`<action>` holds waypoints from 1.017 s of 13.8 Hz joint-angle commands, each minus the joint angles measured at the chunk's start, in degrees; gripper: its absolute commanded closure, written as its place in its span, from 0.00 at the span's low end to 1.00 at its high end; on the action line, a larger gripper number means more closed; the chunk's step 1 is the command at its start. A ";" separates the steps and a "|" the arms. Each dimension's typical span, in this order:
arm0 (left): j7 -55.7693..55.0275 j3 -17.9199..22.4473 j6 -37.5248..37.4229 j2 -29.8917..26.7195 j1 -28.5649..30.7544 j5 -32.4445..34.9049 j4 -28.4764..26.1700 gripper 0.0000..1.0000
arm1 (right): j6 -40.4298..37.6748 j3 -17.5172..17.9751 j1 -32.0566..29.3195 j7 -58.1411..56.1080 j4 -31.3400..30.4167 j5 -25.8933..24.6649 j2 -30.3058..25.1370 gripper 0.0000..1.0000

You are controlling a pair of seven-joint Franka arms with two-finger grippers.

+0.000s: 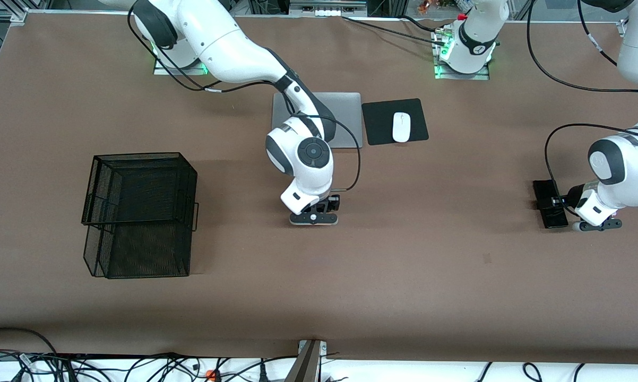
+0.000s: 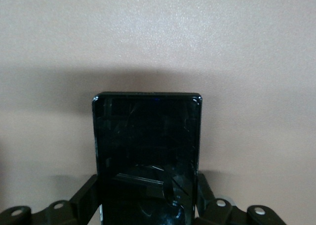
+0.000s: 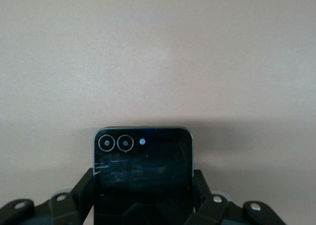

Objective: Place phones with both arms
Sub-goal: 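Carry the flip phone to the basket while the left gripper carries the tall phone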

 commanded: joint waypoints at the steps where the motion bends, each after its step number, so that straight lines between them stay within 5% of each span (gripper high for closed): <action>1: 2.17 -0.37 0.23 -0.21 -0.18 -0.87 0.90 0.73 | -2.48 1.12 -2.44 -5.05 -0.09 2.85 -2.65 1.00; 5: 1.47 -0.46 -2.57 -3.55 -1.85 -0.87 1.25 0.73 | -4.24 1.12 -5.60 -11.03 0.00 3.65 -5.02 1.00; 14: -6.87 -0.64 -26.12 -10.84 -10.01 4.48 12.22 0.73 | -16.96 0.86 -15.89 -28.43 -0.53 6.72 -13.36 1.00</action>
